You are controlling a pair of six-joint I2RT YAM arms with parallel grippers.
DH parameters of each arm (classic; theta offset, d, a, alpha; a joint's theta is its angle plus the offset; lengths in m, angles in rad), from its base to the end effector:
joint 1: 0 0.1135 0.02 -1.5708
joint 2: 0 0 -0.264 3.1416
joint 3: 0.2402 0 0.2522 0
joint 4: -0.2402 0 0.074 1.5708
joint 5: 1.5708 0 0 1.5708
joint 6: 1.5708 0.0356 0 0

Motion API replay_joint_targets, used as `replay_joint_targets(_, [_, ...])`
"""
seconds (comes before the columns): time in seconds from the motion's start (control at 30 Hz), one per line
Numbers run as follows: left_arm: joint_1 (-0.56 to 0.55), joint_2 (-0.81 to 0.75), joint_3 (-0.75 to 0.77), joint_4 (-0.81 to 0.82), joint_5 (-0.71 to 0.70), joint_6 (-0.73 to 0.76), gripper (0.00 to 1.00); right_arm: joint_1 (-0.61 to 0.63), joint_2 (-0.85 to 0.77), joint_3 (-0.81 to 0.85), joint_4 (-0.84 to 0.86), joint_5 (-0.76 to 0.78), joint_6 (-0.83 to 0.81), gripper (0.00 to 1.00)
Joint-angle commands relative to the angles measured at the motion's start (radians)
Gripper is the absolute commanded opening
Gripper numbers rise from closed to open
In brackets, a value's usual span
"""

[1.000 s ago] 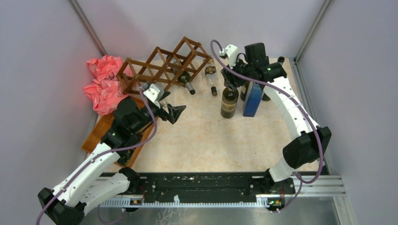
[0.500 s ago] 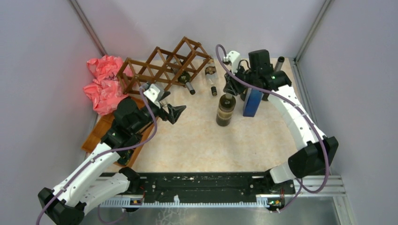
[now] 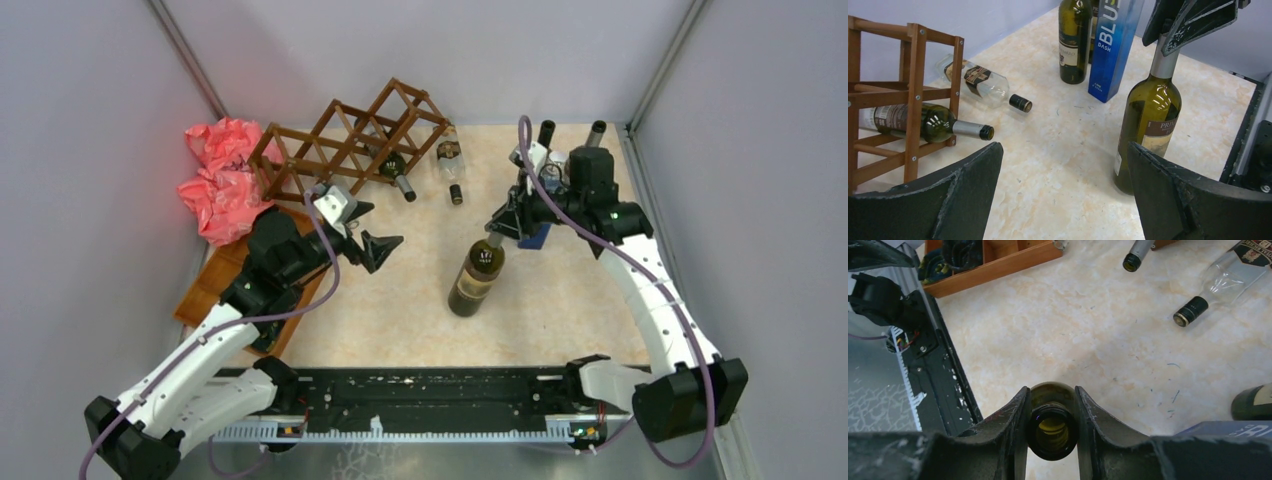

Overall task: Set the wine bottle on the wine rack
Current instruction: Adjust the wine bottle at the center of the board.

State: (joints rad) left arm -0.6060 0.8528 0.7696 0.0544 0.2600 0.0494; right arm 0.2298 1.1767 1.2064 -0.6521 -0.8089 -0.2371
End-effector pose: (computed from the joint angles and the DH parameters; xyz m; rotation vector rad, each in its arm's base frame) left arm 0.1623 -0.1236 0.3486 0.7175 1.4701 -0.6372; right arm 0.2296 0.0802 0.3670 -0.9119 1.8893 0.8732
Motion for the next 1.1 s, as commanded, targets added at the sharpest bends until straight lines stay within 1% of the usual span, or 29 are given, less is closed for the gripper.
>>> replay_joint_targets(0.0, [0.005, 0.009, -0.017, 0.071, 0.089, -0.001, 0.99, -0.018, -0.106, -0.051, 0.171, -0.155, 0.065, 0.00])
replay_joint_targets(0.3, [0.005, 0.023, -0.041, 0.119, 0.183, -0.015, 0.99, -0.070, -0.191, -0.184, 0.285, -0.287, 0.137, 0.00])
replay_joint_targets(0.5, [0.006, 0.044, -0.051, 0.147, 0.252, -0.032, 0.99, -0.095, -0.235, -0.237, 0.319, -0.316, 0.152, 0.00])
replay_joint_targets(0.7, [0.003, 0.092, -0.064, 0.187, 0.381, -0.048, 0.99, -0.112, -0.270, -0.291, 0.364, -0.345, 0.178, 0.00])
replay_joint_targets(0.8, [0.003, 0.115, -0.065, 0.195, 0.459, -0.089, 0.99, -0.112, -0.280, -0.307, 0.369, -0.345, 0.177, 0.00])
replay_joint_targets(0.9, [0.000, 0.109, -0.108, 0.246, 0.503, -0.176, 0.99, -0.112, -0.286, -0.320, 0.371, -0.350, 0.177, 0.00])
replay_joint_targets(0.93, [-0.008, 0.095, -0.137, 0.286, 0.506, -0.203, 0.99, -0.111, -0.287, -0.325, 0.372, -0.351, 0.175, 0.00])
replay_joint_targets(1.0, [-0.042, 0.048, -0.214, 0.370, 0.467, -0.232, 0.99, -0.111, -0.291, -0.337, 0.372, -0.352, 0.170, 0.00])
replay_joint_targets(1.07, [-0.102, -0.001, -0.275, 0.413, 0.402, -0.216, 0.99, -0.112, -0.293, -0.343, 0.369, -0.353, 0.162, 0.00])
